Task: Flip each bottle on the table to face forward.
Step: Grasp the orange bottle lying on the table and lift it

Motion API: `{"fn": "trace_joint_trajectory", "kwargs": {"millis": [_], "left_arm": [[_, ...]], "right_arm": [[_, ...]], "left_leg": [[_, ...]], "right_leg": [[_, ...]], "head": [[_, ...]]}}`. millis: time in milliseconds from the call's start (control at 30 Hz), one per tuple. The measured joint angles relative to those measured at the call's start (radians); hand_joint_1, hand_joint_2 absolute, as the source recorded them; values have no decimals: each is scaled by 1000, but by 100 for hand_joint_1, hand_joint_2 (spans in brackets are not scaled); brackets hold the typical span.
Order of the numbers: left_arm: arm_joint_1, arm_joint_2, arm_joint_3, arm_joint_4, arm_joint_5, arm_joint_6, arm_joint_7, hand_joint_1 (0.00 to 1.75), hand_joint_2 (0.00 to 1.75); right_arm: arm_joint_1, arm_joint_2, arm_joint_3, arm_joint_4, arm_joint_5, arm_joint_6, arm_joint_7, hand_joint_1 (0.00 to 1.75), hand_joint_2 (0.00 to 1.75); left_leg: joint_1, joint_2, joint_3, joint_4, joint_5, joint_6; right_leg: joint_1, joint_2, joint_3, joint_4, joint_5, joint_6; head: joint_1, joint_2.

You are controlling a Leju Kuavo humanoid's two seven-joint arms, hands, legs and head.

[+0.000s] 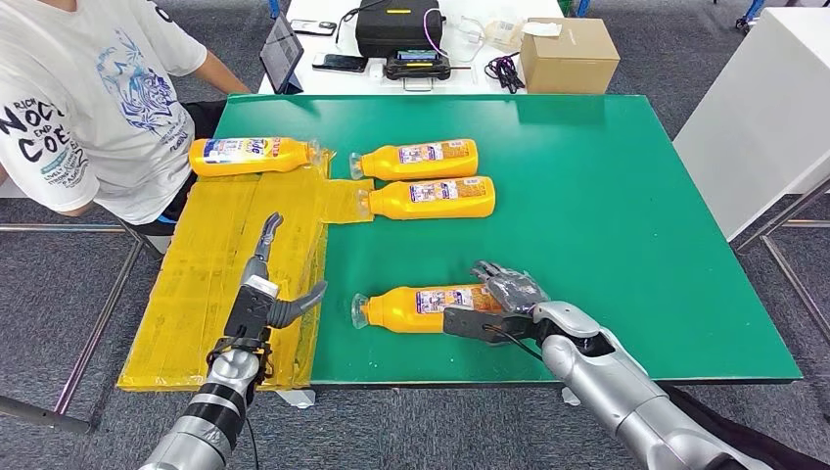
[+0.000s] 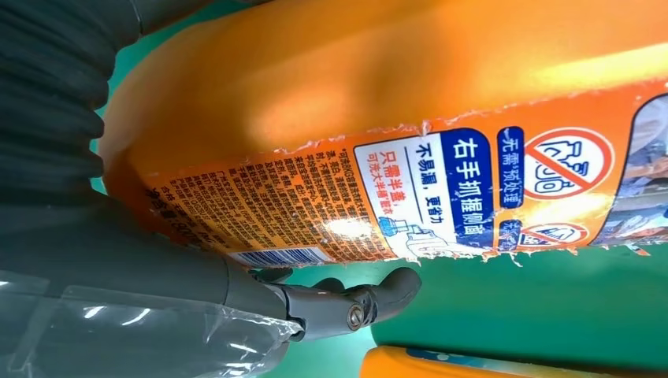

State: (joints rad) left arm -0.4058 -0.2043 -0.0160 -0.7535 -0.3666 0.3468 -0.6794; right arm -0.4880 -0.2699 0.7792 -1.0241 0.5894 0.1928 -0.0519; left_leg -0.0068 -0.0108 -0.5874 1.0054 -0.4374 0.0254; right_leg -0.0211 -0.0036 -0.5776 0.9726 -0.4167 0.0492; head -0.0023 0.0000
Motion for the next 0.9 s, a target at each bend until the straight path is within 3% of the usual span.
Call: {"fn": "trace_joint_trajectory", "kwargs": {"millis": [33,67,133,900], "left_arm": [[0,0,0,1,0,-1,0,0,175],[0,0,0,2,0,-2,0,0,175],[-1,-1,-1,5,0,-8,0,0,175],[-29,-7,-17,31,-6,-29,5,0,175]], "right_arm": [[-1,1,1,1,0,0,0,144,175],[-1,1,1,2,-1,0,0,163,175],[-1,1,2,3,-6,0,-1,173,175],[54,-17,-6,-42,-51,-44,-36,175,175]], "left_leg": [[0,0,0,0,0,0],[0,0,0,0,0,0],[0,0,1,0,0,0],[0,0,2,0,0,0]], "right_leg": [[0,0,0,0,0,0],[0,0,0,0,0,0],[0,0,0,0,0,0],[0,0,2,0,0,0]], "head": [[0,0],[0,0],[0,0],[0,0]]}}
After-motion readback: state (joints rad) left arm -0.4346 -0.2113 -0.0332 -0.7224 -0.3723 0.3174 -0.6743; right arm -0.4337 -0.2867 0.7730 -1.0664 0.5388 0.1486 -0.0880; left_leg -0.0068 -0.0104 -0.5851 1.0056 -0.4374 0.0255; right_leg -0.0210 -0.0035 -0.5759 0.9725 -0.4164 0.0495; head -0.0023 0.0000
